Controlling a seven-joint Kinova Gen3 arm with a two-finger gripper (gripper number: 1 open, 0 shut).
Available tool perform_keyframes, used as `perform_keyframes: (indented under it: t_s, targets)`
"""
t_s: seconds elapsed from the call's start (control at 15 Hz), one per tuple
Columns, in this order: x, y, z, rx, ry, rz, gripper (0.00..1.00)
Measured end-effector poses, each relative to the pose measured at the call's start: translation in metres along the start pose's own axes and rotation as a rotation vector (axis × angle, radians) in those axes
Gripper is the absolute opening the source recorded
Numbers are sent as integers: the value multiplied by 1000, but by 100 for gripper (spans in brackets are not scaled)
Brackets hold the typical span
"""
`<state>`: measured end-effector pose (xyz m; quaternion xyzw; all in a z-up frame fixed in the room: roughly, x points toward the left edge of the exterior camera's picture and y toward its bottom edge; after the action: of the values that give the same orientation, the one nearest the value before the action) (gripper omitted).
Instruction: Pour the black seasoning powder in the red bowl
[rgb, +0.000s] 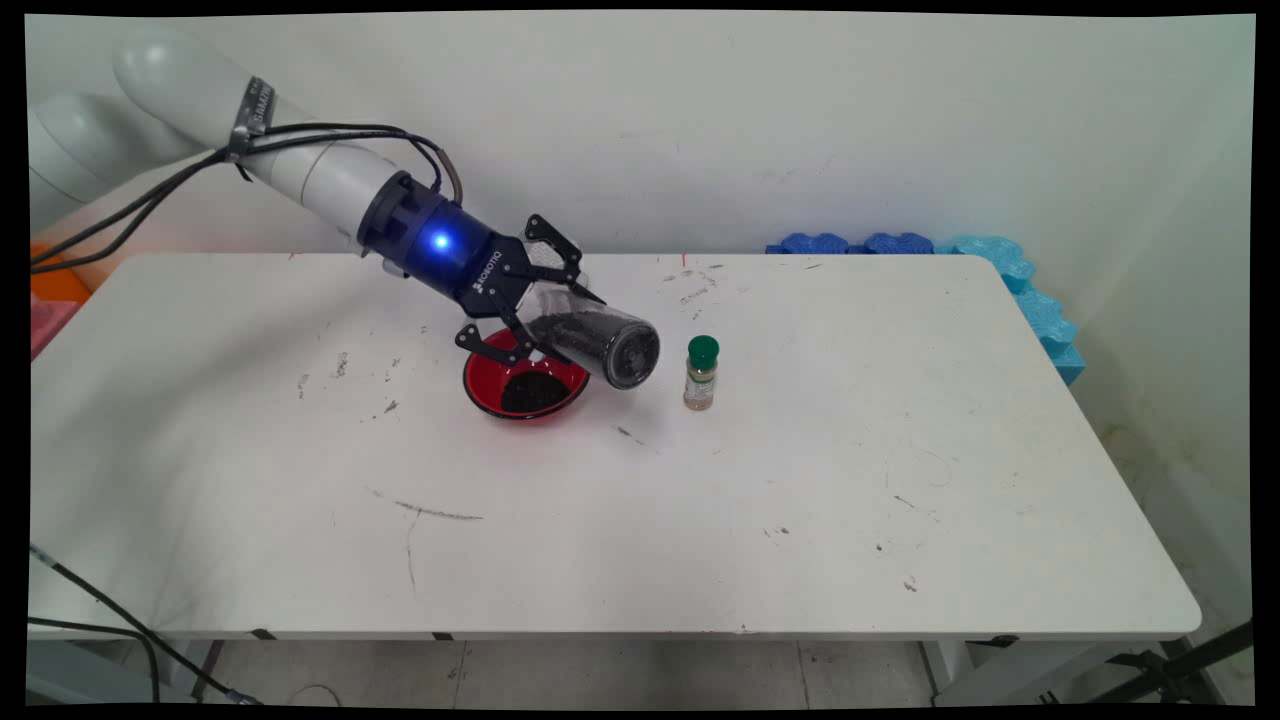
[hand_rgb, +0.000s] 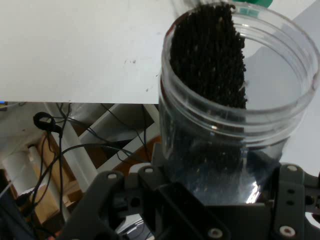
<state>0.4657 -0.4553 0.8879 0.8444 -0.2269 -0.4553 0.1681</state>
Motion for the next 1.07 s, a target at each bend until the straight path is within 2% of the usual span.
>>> perform_keyframes:
  t_s: [1.07]
  targets:
    - [-4, 0, 3, -19, -8, -83, 0]
